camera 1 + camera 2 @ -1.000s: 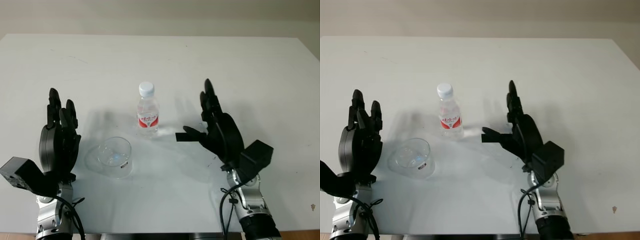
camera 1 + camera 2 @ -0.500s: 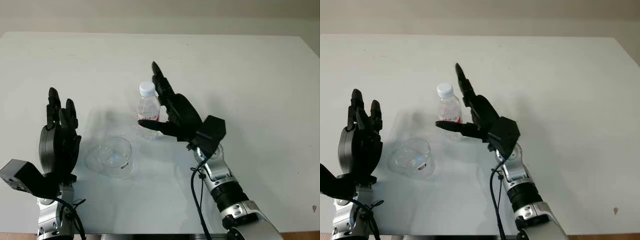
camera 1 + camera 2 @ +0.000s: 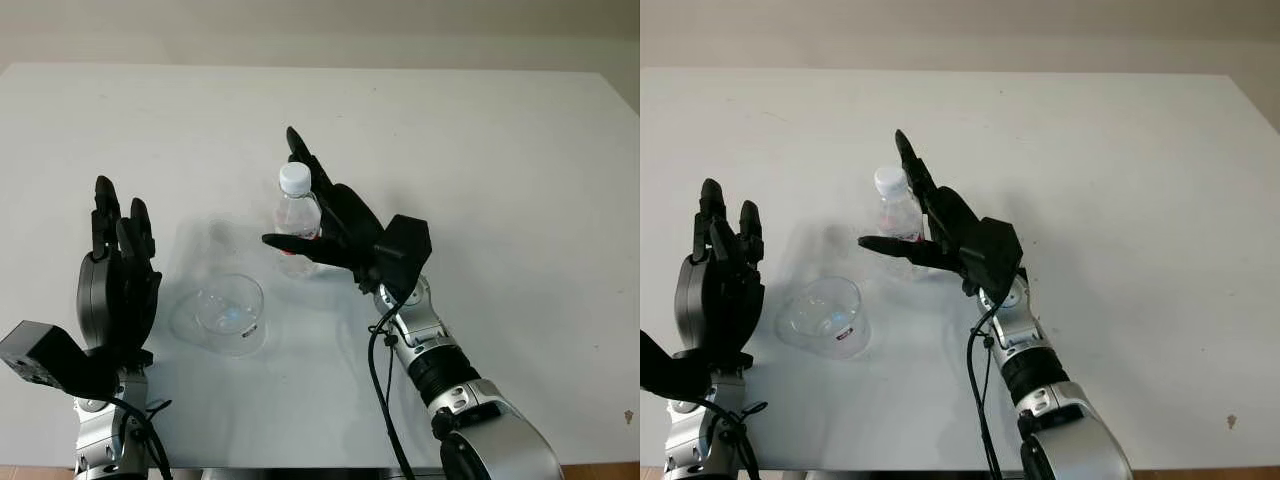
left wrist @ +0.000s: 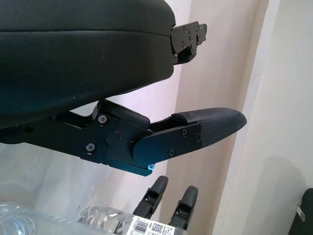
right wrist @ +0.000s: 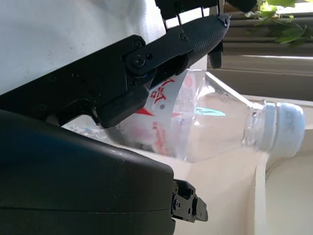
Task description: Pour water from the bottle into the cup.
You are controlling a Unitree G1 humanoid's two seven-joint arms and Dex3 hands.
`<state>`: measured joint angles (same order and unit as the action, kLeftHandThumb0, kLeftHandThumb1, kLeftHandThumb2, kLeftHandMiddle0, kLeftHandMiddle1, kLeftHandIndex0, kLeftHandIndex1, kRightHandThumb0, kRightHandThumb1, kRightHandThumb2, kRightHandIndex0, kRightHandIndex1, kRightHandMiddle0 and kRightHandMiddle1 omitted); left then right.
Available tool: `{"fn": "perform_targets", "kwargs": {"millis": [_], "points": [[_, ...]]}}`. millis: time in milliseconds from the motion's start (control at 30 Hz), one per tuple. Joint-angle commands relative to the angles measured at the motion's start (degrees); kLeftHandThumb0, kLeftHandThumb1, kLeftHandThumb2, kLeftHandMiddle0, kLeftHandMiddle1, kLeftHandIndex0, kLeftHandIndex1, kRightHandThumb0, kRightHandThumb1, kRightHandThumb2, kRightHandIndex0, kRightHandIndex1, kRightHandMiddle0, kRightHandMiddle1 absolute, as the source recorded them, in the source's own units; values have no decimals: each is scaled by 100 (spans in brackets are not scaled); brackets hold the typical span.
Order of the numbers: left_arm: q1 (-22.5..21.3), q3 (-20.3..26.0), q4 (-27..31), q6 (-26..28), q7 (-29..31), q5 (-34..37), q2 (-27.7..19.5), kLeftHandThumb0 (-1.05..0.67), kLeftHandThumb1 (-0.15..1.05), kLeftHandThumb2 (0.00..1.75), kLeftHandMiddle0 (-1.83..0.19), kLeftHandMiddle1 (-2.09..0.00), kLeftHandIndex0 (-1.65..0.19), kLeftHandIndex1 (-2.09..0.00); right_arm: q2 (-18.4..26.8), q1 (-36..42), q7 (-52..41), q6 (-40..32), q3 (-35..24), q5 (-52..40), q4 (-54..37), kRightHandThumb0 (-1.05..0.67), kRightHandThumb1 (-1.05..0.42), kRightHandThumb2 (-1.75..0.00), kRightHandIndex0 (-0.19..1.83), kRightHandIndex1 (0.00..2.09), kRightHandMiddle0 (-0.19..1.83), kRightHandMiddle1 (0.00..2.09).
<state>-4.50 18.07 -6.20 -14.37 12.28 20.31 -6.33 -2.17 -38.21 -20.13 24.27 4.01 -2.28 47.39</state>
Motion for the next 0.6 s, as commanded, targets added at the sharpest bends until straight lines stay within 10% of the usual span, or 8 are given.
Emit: {"fn": "perform_targets", "kwargs": {"millis": [0, 233, 300, 400, 567], "points": [[223, -27, -51, 25, -11, 15, 104, -72, 105, 65, 11, -5, 19, -4, -79, -137, -65, -104, -91, -115, 99, -84, -85, -5, -19, 0, -19, 0], [323, -62, 94, 90, -24, 16, 122, -72, 105, 65, 11, -5, 19, -5, -82, -187, -213, -296, -106, -116, 156, -64, -83, -5, 9, 20, 9, 25], [346, -67, 120, 86, -41, 12, 136, -72, 105, 65, 11, -6, 18, -5, -103, -169, -234, -319, -96, -101, 152, -53, -83, -5, 0, 100, -10, 118], [383, -66, 172, 113, -73, 3, 139, -72, 105, 64, 10, -6, 18, -5, -97, -139, -196, -273, -34, 11, 147, -45, -85, -6, -6, 188, -12, 193], [439, -101, 271, 195, -145, -39, 141, -73, 105, 64, 10, -6, 17, -5, 26, -139, -303, -40, 152, 280, 129, -45, -92, -6, 34, 209, 35, 209]]}}
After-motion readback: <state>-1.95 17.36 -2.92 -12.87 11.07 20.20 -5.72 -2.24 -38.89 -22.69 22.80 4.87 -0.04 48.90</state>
